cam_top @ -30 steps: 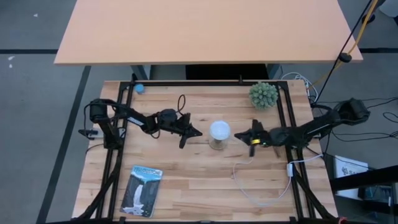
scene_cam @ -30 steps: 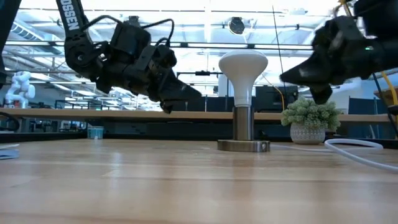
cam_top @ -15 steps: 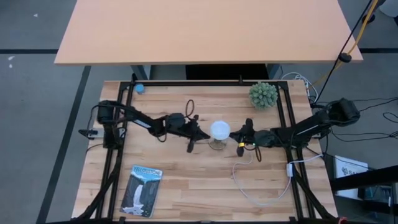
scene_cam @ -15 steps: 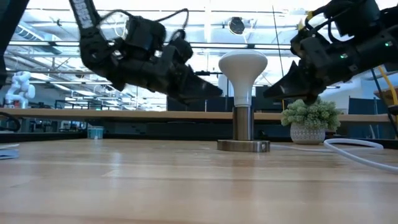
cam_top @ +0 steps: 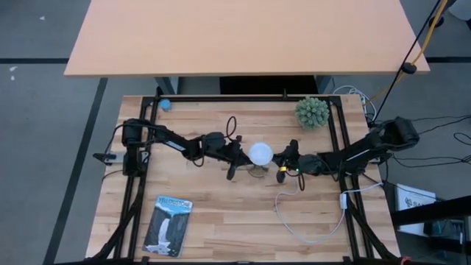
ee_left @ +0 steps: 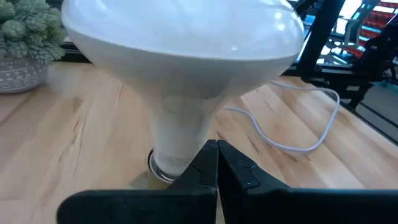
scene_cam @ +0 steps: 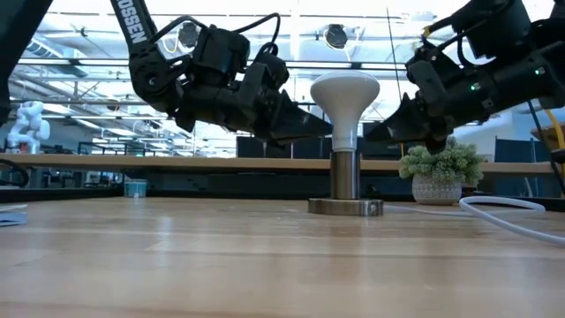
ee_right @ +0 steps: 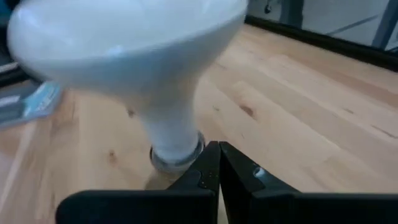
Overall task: Screw lightbulb
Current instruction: Insert the lightbulb into the lamp
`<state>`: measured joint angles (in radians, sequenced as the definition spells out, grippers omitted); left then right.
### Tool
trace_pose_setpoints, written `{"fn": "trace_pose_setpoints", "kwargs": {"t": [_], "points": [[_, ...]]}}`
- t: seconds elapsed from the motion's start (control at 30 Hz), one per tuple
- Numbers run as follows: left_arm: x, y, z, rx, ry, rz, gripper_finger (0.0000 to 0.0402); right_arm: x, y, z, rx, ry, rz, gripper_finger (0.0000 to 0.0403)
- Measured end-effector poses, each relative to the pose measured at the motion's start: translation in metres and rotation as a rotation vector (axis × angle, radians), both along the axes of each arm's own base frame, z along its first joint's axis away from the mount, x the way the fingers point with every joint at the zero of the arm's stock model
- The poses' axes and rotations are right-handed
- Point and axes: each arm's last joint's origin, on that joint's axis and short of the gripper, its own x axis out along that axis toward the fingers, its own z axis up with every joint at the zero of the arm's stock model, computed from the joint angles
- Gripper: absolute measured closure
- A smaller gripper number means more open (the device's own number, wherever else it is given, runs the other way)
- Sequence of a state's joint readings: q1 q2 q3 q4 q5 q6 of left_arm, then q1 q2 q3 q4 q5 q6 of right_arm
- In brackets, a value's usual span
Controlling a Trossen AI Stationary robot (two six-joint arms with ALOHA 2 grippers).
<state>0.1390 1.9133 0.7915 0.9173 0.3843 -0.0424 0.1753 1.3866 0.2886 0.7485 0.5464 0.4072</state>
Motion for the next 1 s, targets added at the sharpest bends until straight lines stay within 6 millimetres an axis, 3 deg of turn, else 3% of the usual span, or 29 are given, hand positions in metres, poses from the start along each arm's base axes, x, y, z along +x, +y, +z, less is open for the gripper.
{"fn": "trace_pose_setpoints", "kwargs": {"t": [0.33,0.67,1.0], "points": [[0.000,0.005,0.000,0.011,0.008,0.020,0.0402,0.006,0.002,-0.001,0.012,-0.059,0.029,0.0403],[0.000,0.005,-0.001,0.010,0.009,0.013,0.0401,0.025,0.006,0.002,-0.018,-0.030,0.066,0.0403],[-0.001,0.008,-0.001,-0.002,0.016,0.025,0.0401,0.027,0.007,0.002,0.041,-0.034,0.076,0.0403]]}}
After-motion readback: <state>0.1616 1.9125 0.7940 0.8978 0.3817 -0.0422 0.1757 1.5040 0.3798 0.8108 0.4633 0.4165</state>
